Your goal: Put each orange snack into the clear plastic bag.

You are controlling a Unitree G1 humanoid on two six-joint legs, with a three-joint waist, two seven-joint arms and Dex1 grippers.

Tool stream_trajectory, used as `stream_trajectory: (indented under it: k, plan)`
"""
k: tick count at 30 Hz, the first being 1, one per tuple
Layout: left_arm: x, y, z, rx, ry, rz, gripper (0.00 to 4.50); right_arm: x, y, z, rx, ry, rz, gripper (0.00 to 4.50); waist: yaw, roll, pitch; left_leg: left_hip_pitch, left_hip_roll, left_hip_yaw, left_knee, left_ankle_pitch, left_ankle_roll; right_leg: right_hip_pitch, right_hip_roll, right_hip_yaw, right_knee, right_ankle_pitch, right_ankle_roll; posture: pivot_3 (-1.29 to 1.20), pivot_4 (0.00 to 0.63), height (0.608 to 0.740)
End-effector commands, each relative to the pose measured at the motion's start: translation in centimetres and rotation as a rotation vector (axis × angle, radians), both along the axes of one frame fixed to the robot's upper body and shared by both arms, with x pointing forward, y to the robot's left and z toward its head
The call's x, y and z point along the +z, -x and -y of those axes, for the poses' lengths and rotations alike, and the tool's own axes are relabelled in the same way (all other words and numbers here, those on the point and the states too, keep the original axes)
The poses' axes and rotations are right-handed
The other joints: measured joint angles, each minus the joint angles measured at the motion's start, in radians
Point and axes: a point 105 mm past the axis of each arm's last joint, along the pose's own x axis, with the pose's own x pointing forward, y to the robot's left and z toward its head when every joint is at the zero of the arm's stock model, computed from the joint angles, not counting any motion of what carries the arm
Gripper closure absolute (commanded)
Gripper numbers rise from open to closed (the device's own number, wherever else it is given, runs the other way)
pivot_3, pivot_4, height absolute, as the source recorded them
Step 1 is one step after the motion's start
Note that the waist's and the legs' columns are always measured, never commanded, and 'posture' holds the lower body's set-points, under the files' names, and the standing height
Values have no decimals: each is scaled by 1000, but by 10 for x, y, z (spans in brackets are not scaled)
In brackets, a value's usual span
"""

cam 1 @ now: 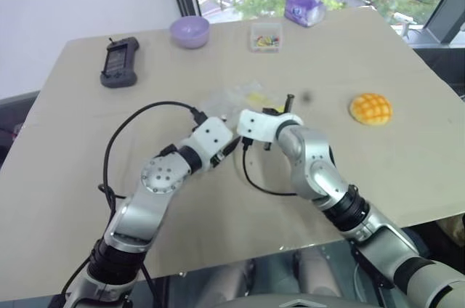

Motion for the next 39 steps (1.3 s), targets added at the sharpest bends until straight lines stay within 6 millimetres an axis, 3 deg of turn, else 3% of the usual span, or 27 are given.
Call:
stream_trajectory:
  k: [1, 2, 4, 7, 18, 20, 22, 25, 30, 34, 39]
  plan:
    - [9, -1, 0, 3, -11, 45, 2095, 20, 3, -9, 31, -25, 73, 4500, 0, 0, 0, 0, 0, 0, 0, 0, 0, 0, 0, 0, 0, 0, 0, 0, 150, 736]
    - [10, -1, 0, 3, 2, 47, 2245, 20, 3, -9, 31, -25, 74, 4500, 0, 0, 0, 0, 0, 0, 0, 0, 0, 0, 0, 0, 0, 0, 0, 0, 150, 736]
    - [13, 0, 2, -10, 16, 57, 3001, 20, 3, -9, 32, -24, 75, 4500, 0, 0, 0, 0, 0, 0, 0, 0, 0, 0, 0, 0, 0, 0, 0, 0, 150, 736]
    - [14, 2, 4, -20, 24, 57, 4424, 20, 3, -10, 34, -24, 75, 4500, 0, 0, 0, 0, 0, 0, 0, 0, 0, 0, 0, 0, 0, 0, 0, 0, 150, 736]
    - [14, 0, -3, 6, 30, 69, 4469, 19, 4, -11, 45, -40, 69, 4500, 0, 0, 0, 0, 0, 0, 0, 0, 0, 0, 0, 0, 0, 0, 0, 0, 150, 736]
    - [13, -1, -5, 12, 26, 70, 4469, 22, 5, -13, 72, -113, 68, 4500, 0, 0, 0, 0, 0, 0, 0, 0, 0, 0, 0, 0, 0, 0, 0, 0, 150, 736]
    - [13, -1, -7, 11, 21, 75, 4469, 14, 5, -13, 69, -251, -74, 4500, 0, 0, 0, 0, 0, 0, 0, 0, 0, 0, 0, 0, 0, 0, 0, 0, 150, 736]
    - [13, -1, -9, 10, 23, 80, 4500, 10, 9, -14, 115, -238, -129, 3609, 0, 0, 0, 0, 0, 0, 0, 0, 0, 0, 0, 0, 0, 0, 0, 0, 150, 740]
    - [19, -1, -11, -35, 73, 130, 4500, 17, 12, -10, 152, -250, -128, 1446, 1, 0, 0, 0, 1, 1, 0, 0, 0, -1, 0, 1, 0, 0, 0, 0, 150, 740]
    - [19, 4, -16, -79, 166, 138, 4500, 23, 21, 2, 213, -273, -184, 1446, 1, 0, 0, 0, 1, 1, 0, 0, 0, -1, 0, 1, 0, 0, 0, 0, 150, 740]
    - [11, 4, -24, -133, 202, 133, 4500, 42, 38, 0, 413, -270, -115, 1446, 1, 0, 0, 0, 1, 1, 0, 0, 0, -1, 0, 0, 0, 0, 0, 0, 150, 740]
